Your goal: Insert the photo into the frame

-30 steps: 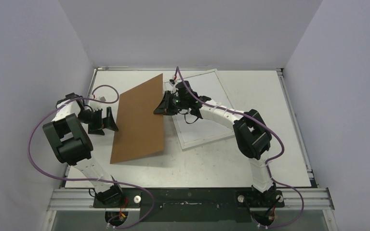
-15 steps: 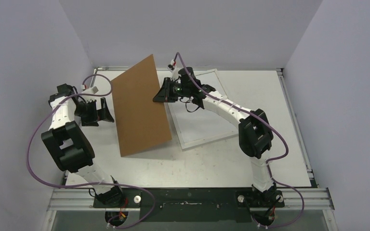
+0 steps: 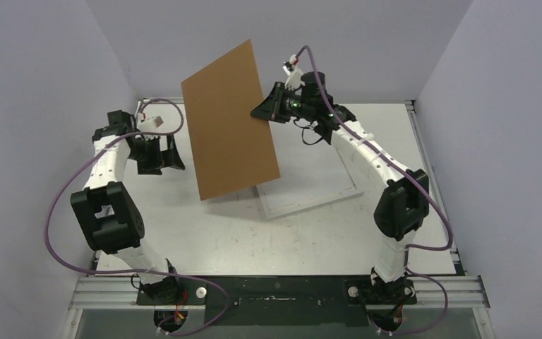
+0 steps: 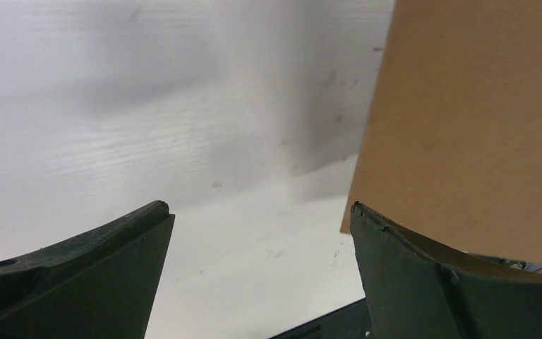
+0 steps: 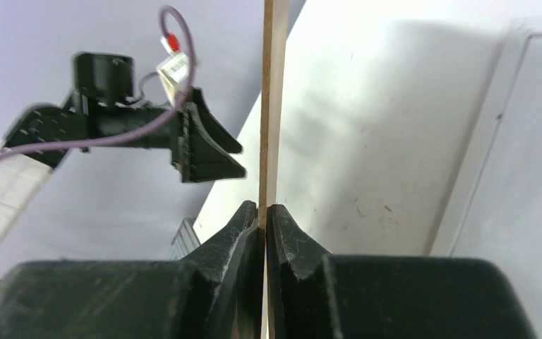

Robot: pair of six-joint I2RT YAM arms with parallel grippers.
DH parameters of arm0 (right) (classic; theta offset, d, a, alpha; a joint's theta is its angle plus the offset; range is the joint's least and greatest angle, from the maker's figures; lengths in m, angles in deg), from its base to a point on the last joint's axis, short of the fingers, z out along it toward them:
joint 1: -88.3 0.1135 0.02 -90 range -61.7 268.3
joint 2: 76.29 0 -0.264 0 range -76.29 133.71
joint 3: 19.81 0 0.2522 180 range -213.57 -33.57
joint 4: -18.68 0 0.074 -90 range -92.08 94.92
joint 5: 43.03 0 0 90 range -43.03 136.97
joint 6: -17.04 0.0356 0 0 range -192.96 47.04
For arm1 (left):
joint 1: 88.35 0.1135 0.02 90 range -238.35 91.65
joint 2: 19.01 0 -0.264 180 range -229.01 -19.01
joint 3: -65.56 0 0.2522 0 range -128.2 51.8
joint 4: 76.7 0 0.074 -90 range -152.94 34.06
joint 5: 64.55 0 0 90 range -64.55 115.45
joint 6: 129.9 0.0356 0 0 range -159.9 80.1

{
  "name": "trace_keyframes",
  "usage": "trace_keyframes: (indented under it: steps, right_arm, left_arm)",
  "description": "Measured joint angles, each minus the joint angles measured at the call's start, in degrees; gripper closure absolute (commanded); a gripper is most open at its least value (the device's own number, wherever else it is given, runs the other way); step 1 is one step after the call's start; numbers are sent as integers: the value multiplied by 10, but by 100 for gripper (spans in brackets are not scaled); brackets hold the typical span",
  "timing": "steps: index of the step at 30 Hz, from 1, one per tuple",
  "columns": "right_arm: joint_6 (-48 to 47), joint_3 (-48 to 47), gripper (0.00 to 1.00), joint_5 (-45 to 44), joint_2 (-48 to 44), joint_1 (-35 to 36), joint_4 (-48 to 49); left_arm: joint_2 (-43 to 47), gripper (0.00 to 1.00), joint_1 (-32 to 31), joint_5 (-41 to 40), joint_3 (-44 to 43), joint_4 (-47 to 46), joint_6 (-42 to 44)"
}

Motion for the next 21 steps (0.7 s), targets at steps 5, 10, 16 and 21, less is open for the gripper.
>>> trace_keyframes:
  steps: [5, 10, 16, 21]
  right_arm:
    - [-16, 2, 95, -10, -85, -48, -45]
    - [-23, 37, 95, -13, -177, -113, -62]
    - [-36, 41, 95, -13, -220, -192, -111]
    - [-56, 68, 95, -14, -248, -266, -157]
  left_arm:
    - [-14, 4, -113, -13, -2, -56, -66]
    - [-88, 4, -206, -28, -62, -87, -127]
    - [-160, 4, -275, -27, -114, -138, -186]
    - [-202, 3, -314, -27, -133, -178, -225]
